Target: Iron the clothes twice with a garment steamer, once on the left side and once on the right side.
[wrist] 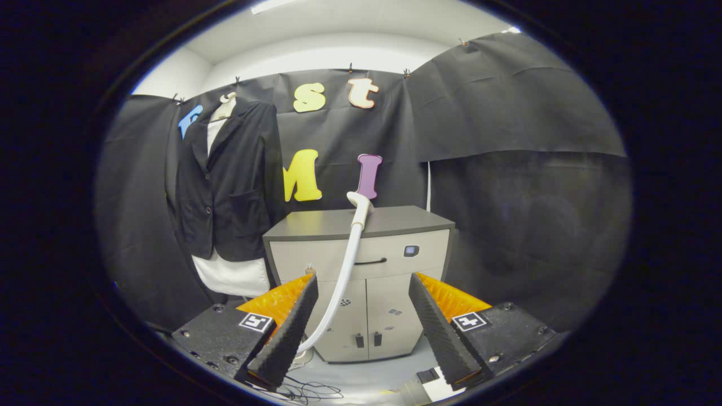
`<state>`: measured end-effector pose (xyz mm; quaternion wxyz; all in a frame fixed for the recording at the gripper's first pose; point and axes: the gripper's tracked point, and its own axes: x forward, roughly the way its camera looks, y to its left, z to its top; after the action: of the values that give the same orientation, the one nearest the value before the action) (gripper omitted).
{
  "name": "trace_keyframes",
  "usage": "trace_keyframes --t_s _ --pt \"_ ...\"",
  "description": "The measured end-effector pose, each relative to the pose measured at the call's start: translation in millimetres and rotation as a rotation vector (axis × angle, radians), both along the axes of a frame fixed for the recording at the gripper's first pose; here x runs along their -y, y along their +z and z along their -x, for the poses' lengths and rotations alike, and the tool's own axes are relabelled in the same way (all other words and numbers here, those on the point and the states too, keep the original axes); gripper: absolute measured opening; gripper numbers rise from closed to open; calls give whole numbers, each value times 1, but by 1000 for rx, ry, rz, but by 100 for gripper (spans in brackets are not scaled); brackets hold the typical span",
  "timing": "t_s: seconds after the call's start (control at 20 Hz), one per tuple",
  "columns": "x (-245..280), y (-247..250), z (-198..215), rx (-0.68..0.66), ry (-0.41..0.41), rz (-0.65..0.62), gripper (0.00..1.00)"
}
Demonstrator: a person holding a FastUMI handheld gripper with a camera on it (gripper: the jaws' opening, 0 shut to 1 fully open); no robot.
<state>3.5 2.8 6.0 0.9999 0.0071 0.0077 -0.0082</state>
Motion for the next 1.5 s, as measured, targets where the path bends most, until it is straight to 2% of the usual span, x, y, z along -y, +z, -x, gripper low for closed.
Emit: trace_keyframes --t_s 0.35,0.6,0.9,0.95,1.25,1.5 --pt "-4 -1 -9 -58 8 -53 99" --pt "11 27 -32 -65 -25 -45 96" --pt "30 49 -97 -131 -5 -65 89" --pt "33 55 -111 -135 0 -63 86" --pt "24 99 -200 -146 86 -45 83" --pt "4 112 -275 -215 154 -43 80"
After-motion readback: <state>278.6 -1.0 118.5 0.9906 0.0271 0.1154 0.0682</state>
